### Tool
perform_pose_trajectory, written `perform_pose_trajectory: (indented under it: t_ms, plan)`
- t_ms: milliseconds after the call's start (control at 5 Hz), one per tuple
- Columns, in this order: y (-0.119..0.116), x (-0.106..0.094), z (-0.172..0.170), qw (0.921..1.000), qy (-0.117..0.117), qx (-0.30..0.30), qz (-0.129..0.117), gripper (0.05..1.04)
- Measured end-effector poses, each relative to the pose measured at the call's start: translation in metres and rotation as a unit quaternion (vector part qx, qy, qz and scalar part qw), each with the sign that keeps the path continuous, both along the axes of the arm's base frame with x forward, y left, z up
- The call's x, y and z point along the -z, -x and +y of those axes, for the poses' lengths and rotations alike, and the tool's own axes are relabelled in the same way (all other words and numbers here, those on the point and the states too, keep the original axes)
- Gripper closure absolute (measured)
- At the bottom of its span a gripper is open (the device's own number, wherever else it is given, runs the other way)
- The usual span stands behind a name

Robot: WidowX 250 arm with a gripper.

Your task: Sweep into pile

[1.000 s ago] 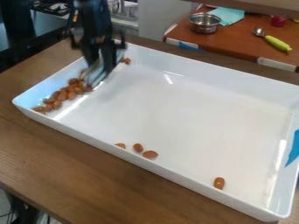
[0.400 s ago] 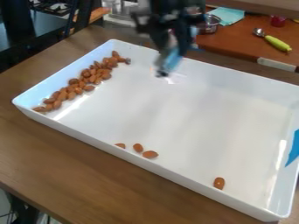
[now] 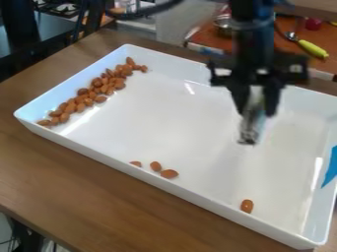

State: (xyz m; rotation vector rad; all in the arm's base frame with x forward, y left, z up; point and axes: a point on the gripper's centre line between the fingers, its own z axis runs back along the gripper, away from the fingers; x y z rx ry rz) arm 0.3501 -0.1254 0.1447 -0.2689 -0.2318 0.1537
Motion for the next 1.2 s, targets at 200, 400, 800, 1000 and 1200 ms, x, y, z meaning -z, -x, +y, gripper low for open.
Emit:
perform_pose_trajectory:
  t_ms: [200,400,800,1000,1200]
  plan:
    - [0.005,0.002,-0.018,0.9998,0.003,-0.017,0.0,0.705]
    - [0.009,0.005,-0.029,0.9997,-0.003,-0.026,-0.002,0.705]
    - [0.028,0.046,-0.037,0.999,-0.042,-0.014,-0.003,0.705]
    - [0.032,0.058,-0.038,0.9985,-0.051,-0.018,-0.011,0.705]
    - [0.032,0.062,-0.036,0.9981,-0.053,-0.023,-0.022,0.705]
